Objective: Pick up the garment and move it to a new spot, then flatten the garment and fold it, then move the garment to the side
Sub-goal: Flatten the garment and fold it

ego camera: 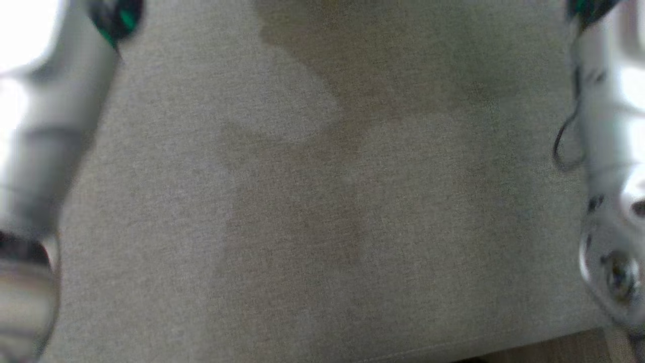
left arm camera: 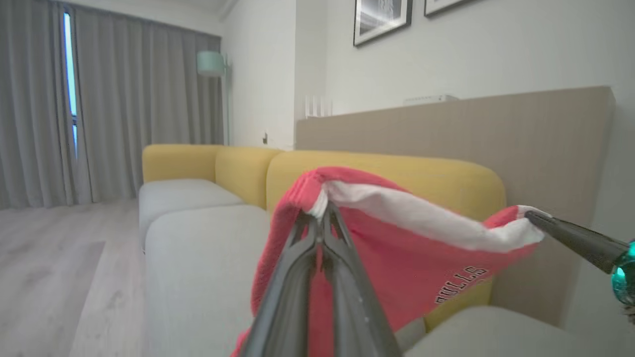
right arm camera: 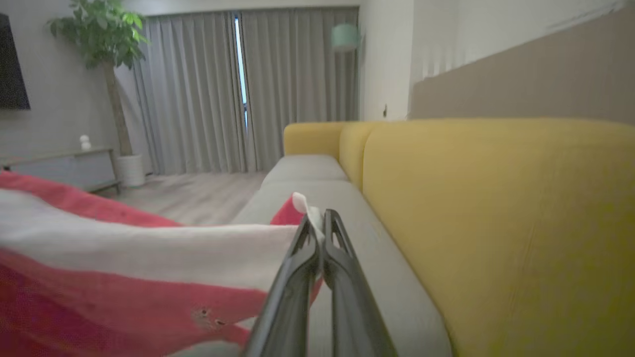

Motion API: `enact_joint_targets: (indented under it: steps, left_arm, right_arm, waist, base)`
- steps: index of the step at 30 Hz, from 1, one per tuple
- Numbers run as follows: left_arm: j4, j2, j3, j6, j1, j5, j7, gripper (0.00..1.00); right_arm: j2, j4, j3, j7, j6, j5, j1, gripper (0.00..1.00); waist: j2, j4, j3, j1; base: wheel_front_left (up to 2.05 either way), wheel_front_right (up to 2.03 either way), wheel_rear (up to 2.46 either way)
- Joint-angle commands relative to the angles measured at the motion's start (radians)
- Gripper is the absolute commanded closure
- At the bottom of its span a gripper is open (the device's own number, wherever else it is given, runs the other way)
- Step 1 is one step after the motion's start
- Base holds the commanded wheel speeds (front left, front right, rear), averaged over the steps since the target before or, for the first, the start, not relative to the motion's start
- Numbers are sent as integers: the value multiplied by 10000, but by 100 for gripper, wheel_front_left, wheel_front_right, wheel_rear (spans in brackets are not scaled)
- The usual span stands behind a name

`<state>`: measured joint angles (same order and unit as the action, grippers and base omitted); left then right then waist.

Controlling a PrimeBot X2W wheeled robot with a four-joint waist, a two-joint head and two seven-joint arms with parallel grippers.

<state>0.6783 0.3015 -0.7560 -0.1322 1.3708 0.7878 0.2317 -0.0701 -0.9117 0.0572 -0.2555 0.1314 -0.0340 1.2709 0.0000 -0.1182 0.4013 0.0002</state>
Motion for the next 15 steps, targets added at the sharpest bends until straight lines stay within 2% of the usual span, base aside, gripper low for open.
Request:
enact_joint_targets:
  steps: [1,9,15]
  left_arm:
    - [-305,422,-135,19,-263,231,121,100]
    - [-1018,1064,-2139,17,-3667,1530,272,100]
    - [-1539,1454,-3134,17,-5474,1304,295,100]
  right_arm:
    - [144,-24,-299,-56,-7,-61,-322,100]
    - [-479,-1526,-2479,542,-7,-1255,-2484,100]
    - [-1287,-1211,-4374,1757,-7,-2971,-4101,100]
  waist:
    - [0,41,-142,-2]
    - [0,144,-1072,-2]
    - [0,240,-1781,-2]
  base:
    - [0,0,0]
    - [0,0,0]
    - [0,0,0]
